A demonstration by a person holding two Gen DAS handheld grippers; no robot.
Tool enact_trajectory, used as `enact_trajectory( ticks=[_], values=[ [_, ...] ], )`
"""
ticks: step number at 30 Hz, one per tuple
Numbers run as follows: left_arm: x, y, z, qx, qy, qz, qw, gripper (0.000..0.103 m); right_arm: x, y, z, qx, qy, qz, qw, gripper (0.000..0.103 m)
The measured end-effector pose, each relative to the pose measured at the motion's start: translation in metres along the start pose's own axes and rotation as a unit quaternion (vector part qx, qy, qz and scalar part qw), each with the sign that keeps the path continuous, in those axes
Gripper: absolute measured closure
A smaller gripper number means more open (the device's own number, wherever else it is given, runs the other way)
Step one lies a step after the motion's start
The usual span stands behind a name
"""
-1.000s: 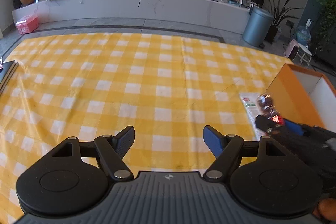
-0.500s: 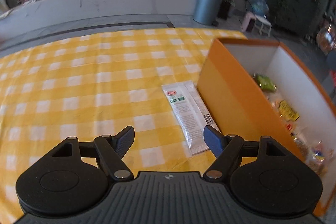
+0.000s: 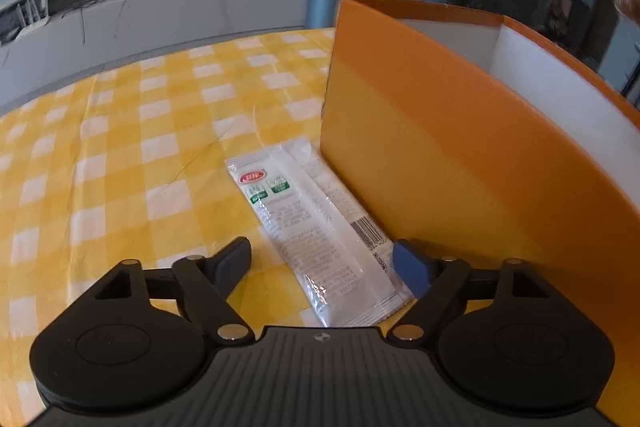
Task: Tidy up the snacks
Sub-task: 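Grasp the white wrapped bar with the left gripper while the right gripper lifts the cola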
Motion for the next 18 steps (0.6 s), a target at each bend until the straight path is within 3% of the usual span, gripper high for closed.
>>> enact_trajectory(
  ticks=[3, 11, 14, 18],
  values=[
    [0.002, 0.001, 0.003, -0.012, -0.022, -0.018, 0.9995, 0.005, 0.0, 0.0, 0.0, 0.0, 0.001, 0.002, 1.0, 0.073],
    [-0.049, 0.021, 0.013, -0.056, 0.01, -0.055, 0.9968, 0.007, 0.005, -0.001, -0.002, 0.001, -0.002, 0.009, 1.0, 0.073],
    [-0.058, 0.03, 0.012, -0.068, 0.008, -0.038, 0.9969, 0.017, 0.003, 0.001, -0.002, 0.001, -0.002, 0.007, 1.0, 0.073],
    [-0.044, 0.034, -0.003, -0.036, 0.006, 0.001, 0.9993, 0.012, 0.002, 0.002, -0.002, 0.002, -0.001, 0.007, 1.0, 0.073]
  ],
)
Point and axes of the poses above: each gripper's, at about its wrist camera, not at the fingertips, and y roughly against the way its jaws point, x to its right, z to its underside, the point moved 7 cm from there along -y, roughly the way its jaws point, and after that the axes turned 5 degrees about y, right-handed, at the moved point
